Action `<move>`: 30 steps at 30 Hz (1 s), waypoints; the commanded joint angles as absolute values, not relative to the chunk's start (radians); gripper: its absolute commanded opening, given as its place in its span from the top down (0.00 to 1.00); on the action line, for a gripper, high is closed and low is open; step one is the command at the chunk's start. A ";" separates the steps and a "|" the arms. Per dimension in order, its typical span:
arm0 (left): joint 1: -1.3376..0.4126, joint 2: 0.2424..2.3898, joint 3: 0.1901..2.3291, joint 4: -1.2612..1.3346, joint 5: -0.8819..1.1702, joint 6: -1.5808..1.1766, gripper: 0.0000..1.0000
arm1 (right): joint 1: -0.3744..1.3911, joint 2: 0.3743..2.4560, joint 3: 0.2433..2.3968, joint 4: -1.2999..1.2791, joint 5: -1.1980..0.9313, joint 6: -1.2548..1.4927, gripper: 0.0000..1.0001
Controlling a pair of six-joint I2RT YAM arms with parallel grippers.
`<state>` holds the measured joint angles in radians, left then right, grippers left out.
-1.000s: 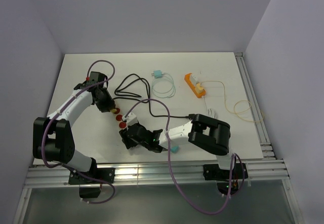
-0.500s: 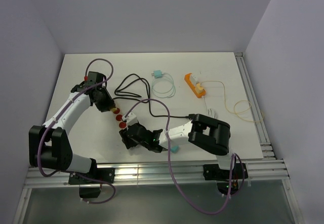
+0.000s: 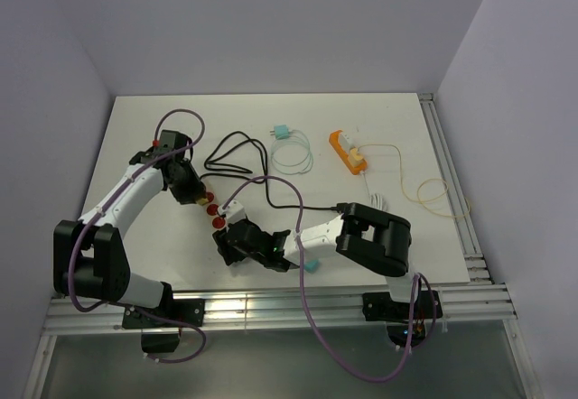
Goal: Insert the plug
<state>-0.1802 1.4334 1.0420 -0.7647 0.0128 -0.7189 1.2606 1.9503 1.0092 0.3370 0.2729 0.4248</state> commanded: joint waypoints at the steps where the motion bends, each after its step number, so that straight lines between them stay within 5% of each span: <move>1: -0.186 1.437 1.023 -0.727 -0.028 -0.710 1.00 | 1.252 1.974 0.979 0.173 0.264 0.393 1.00; 30: -0.198 1.459 1.017 -0.667 -0.055 -0.712 1.00 | 1.250 1.982 0.979 0.173 0.256 0.396 1.00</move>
